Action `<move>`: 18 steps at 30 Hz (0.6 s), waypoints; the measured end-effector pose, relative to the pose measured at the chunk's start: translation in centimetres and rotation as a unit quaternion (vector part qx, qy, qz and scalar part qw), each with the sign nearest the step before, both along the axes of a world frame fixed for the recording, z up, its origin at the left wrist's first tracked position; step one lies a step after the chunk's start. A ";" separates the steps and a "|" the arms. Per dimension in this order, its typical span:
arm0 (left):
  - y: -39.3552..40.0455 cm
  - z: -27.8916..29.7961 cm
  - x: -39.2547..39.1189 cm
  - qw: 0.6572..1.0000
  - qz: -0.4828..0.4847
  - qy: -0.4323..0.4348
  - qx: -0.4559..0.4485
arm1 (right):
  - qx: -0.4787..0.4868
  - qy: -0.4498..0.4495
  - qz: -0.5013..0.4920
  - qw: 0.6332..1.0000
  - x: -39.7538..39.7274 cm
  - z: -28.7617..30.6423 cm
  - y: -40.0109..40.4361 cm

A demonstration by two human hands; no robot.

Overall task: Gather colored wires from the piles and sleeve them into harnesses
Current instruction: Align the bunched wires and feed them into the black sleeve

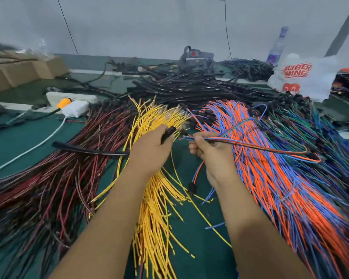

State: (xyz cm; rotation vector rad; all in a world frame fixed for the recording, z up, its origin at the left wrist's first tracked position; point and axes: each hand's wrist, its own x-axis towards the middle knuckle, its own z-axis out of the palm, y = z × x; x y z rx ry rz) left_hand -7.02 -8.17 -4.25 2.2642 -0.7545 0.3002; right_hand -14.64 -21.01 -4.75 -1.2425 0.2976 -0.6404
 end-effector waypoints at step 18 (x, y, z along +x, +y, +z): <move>1.0 1.3 0.2 0.961 -0.126 0.192 -0.156 | -0.066 0.027 0.084 0.994 0.1 0.1 0.0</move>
